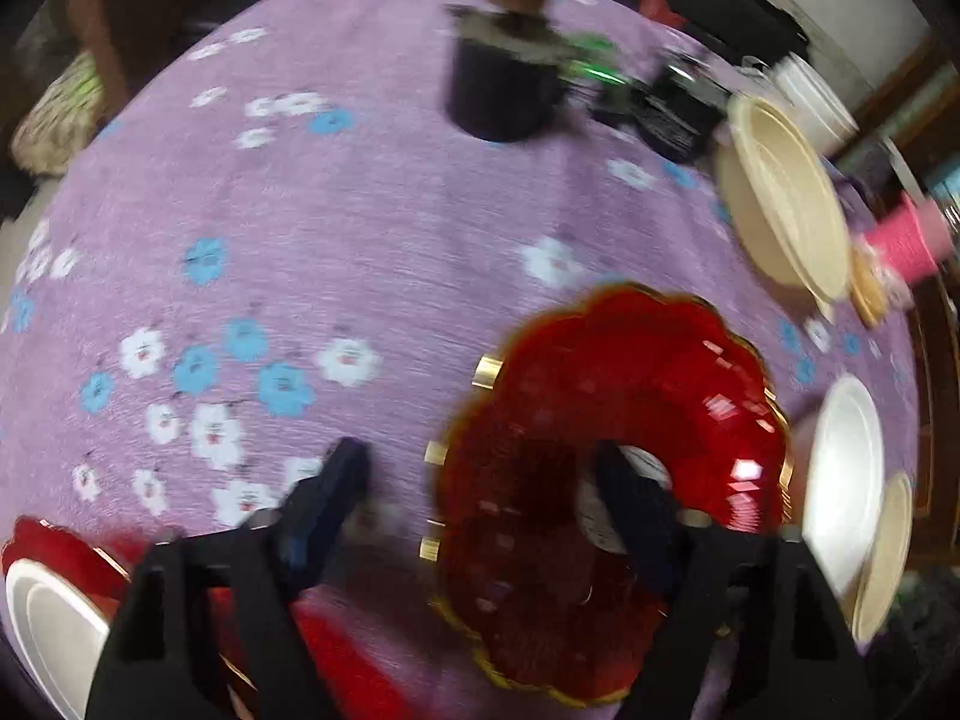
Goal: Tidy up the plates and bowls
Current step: 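Grasp the red flower-shaped plate rim with the left tool and lift, then lower the red plate onto the white bowl stack and open the left tool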
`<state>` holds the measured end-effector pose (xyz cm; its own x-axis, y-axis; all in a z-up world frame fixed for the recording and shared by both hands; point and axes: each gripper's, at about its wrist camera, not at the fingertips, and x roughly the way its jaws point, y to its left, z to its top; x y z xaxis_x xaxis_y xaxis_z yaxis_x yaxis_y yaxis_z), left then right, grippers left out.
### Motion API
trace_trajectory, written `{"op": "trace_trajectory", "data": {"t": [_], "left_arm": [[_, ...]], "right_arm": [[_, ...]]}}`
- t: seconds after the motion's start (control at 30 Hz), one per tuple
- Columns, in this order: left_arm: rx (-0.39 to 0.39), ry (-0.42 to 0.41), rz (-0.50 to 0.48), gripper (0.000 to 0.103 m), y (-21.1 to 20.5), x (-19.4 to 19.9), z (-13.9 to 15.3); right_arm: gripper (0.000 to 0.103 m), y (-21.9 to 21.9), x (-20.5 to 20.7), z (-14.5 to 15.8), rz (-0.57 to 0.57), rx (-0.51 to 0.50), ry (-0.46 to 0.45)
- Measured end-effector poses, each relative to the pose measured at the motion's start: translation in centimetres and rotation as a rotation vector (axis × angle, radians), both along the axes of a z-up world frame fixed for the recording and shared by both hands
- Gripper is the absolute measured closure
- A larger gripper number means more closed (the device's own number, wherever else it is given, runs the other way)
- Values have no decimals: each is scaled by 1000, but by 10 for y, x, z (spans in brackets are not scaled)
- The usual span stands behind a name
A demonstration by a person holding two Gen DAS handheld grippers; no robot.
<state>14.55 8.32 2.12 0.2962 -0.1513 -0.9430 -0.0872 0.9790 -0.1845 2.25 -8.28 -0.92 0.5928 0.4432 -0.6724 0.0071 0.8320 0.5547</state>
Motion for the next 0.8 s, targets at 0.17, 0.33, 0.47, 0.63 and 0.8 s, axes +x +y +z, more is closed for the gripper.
{"op": "trace_trajectory", "data": {"t": [0.17,0.33,0.47,0.63,0.8], "left_arm": [[27,4,-37,53,-11,-12,5],[8,-55,-12,53,4,-35,30],[24,-135,-12,53,20,-62,63],[29,-217,32,52,57,-114,98],[28,-260,119,52,105,-161,101]], "right_arm": [[86,-1,-2,-2,14,-7,-14],[86,3,-10,5,43,11,-42],[86,17,-23,27,75,12,-115],[86,51,-57,66,158,-39,-230],[86,102,-84,80,278,-72,-254]]}}
